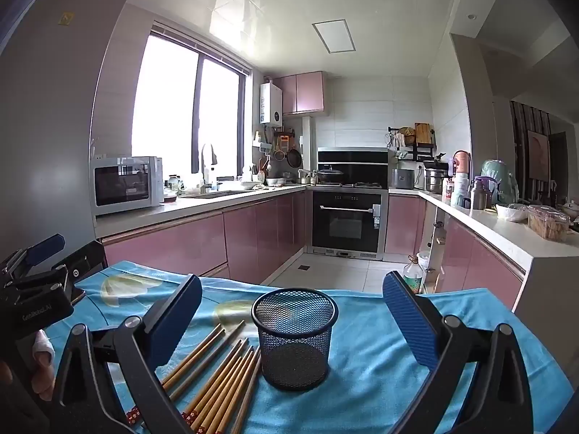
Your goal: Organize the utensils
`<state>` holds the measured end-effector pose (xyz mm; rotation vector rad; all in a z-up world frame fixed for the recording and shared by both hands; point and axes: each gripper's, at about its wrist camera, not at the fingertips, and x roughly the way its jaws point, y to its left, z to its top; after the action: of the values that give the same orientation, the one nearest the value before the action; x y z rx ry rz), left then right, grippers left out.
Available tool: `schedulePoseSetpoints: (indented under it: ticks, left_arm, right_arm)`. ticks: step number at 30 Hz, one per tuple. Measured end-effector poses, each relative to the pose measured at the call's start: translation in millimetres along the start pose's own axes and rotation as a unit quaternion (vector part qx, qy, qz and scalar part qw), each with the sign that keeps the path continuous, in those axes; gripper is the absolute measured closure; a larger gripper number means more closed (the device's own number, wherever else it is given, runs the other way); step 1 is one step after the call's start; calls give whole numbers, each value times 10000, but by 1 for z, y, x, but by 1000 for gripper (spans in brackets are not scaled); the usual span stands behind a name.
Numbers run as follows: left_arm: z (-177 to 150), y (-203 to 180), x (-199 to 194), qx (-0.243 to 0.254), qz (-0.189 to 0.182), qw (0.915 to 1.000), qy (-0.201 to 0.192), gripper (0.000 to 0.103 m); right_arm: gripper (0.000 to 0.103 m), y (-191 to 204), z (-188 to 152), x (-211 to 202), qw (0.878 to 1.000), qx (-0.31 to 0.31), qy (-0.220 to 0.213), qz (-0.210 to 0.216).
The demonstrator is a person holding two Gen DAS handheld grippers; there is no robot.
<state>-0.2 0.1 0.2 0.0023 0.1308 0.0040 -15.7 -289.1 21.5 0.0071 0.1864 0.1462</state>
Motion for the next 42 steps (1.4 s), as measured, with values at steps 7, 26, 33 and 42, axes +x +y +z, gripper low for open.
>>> schedulePoseSetpoints:
  ticks: [7, 26, 33, 42]
  left_arm:
    - [2, 2, 3, -10, 65, 10000, -1, 5]
    - [1, 0, 3, 10, -37, 10000, -92, 5]
    - [1, 0, 2, 3, -19, 9999, -101, 5]
    - [2, 0, 2, -8, -36, 9999, -104, 5]
  right_arm:
    - [6, -1, 0, 1, 10000, 45, 32, 25]
    - [6, -4, 1, 0, 10000, 79, -35, 40]
    - [6, -2, 2, 0, 9999, 85, -41, 50]
    - [6, -2, 3, 0, 9999, 89, -30, 50]
